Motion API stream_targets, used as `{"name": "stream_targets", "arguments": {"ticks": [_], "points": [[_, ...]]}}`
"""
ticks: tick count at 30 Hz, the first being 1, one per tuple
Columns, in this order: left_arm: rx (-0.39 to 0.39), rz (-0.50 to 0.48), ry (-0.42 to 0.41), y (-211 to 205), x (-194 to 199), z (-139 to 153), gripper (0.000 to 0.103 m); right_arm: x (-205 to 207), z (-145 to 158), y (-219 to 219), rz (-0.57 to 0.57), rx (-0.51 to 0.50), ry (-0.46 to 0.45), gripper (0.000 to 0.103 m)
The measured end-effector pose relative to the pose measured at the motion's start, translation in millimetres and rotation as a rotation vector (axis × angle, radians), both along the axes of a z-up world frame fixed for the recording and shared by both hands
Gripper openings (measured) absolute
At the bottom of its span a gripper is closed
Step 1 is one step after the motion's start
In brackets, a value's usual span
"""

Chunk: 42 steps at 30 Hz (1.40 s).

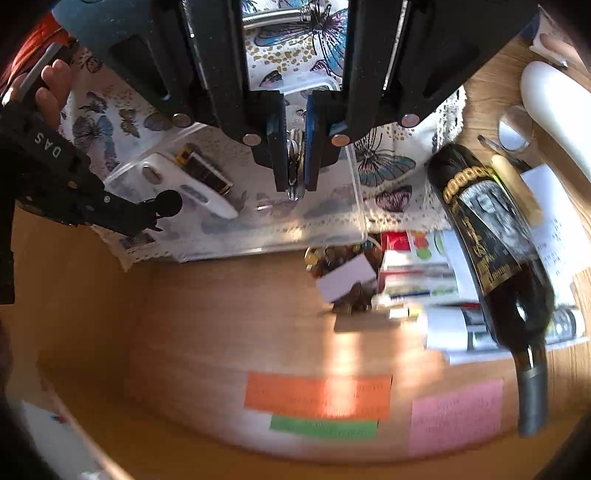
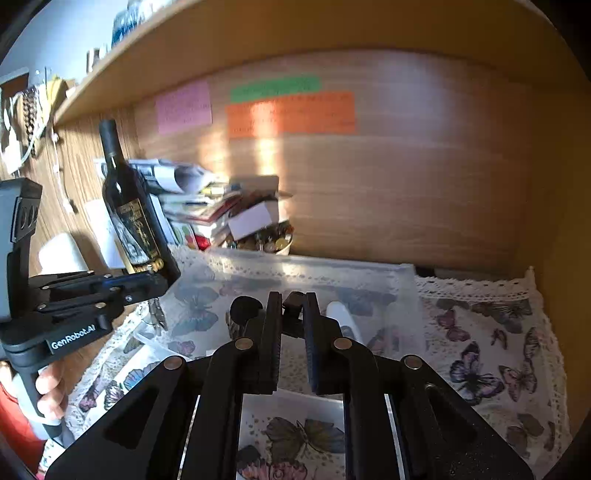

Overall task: Organize rigid objects
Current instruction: 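Lift and carry the keys and the black clip over the box, then open both tools to drop the keys and clip into the box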

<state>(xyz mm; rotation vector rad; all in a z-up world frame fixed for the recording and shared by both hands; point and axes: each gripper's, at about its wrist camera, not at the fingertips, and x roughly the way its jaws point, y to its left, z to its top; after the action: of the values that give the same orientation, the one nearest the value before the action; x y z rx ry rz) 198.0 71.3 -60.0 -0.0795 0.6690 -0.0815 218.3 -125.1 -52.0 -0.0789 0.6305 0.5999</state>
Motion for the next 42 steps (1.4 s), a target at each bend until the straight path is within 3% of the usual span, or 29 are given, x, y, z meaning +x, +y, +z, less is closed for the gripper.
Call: {"name": "stream_targets", "arguments": {"ticks": [14, 22, 26, 28, 30, 33, 39, 42], "points": [[-0.018, 0.003, 0.091, 2, 24, -27, 0.007, 24, -43, 28, 0.022, -0.106, 0.11, 0.01], [-0.012, 0.007, 0.068, 1, 17, -20, 0.007, 28, -45, 27, 0.015, -0.106, 0.13, 0.013], [0.001, 0.013, 0.049, 0, 10, -13, 0.02, 25, -37, 23, 0.007, -0.084, 0.117, 0.032], [0.005, 0.016, 0.033, -1, 4, -8, 0.03, 20, -30, 19, 0.003, -0.073, 0.096, 0.036], [0.006, 0.027, 0.014, -2, -2, -3, 0.056, 14, -21, 15, 0.002, -0.062, 0.076, 0.04], [0.003, 0.042, -0.022, -1, -14, 5, 0.079, 3, -8, 7, 0.004, -0.034, 0.047, 0.05], [0.02, 0.038, -0.05, 0, -41, 13, 0.095, -24, 5, -6, 0.017, -0.023, 0.003, 0.056], [0.031, 0.037, -0.034, 0, -51, 6, 0.096, -36, 2, -13, 0.024, -0.033, 0.003, 0.057]]}}
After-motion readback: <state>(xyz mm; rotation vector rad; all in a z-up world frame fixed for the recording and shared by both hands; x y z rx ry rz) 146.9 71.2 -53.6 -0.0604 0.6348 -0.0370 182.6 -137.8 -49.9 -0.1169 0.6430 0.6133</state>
